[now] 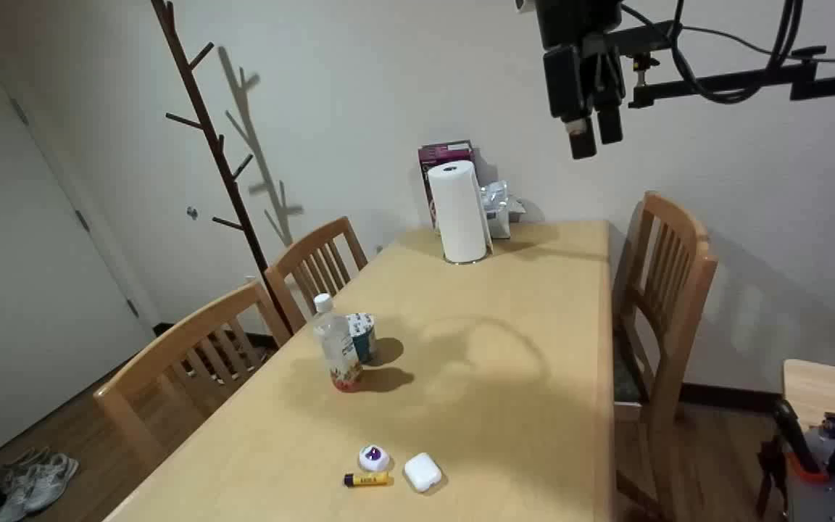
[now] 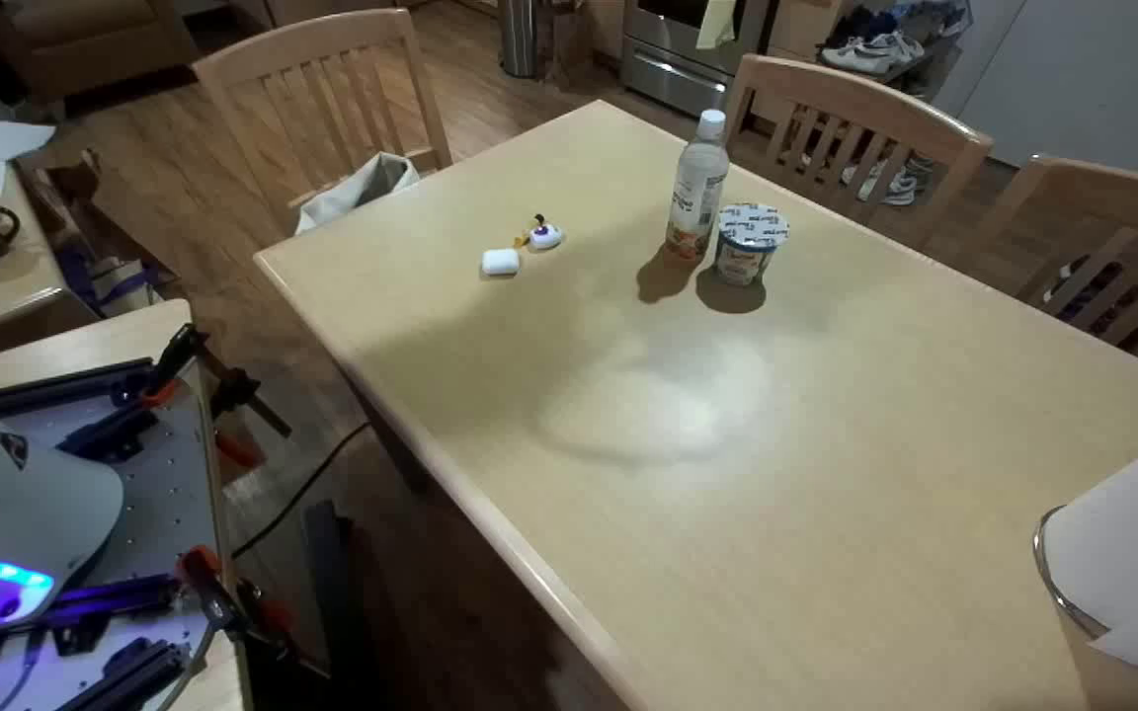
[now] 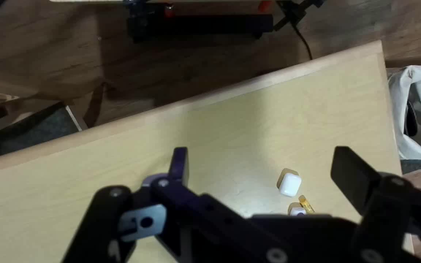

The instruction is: Pick the white object on the table and put it in the bag

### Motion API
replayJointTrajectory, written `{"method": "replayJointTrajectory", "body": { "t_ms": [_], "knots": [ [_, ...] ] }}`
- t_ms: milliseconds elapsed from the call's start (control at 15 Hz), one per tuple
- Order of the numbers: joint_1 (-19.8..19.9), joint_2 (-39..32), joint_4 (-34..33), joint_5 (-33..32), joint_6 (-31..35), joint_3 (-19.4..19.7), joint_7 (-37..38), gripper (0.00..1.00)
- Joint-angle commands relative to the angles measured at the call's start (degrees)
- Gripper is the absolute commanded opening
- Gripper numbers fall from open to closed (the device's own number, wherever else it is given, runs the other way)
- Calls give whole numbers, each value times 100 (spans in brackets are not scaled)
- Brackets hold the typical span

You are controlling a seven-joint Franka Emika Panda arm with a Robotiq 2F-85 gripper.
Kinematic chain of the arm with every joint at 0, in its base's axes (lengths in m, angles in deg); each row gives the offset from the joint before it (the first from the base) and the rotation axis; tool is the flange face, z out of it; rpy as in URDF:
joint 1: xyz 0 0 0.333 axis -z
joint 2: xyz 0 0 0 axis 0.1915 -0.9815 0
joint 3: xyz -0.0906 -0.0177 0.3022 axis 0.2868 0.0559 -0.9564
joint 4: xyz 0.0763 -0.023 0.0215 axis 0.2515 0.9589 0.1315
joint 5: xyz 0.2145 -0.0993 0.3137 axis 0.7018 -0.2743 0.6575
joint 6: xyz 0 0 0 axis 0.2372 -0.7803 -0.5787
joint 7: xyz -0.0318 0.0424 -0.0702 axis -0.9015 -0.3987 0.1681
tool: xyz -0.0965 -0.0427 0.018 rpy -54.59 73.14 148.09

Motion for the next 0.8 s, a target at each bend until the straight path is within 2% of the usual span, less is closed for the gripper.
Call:
{"method": "replayJointTrajectory", "body": {
  "t_ms": [0,133,400,533,733],
  "knots": [
    [98,-11,-11,30,-10,-74,-38,100],
    [110,-175,69,23,323,-157,175,100],
    [117,-965,264,-14,1673,-416,925,100],
    [107,-1601,231,-52,2364,-529,1311,100],
    [-27,-2679,-79,53,2903,-662,1593,100]
  ]
}}
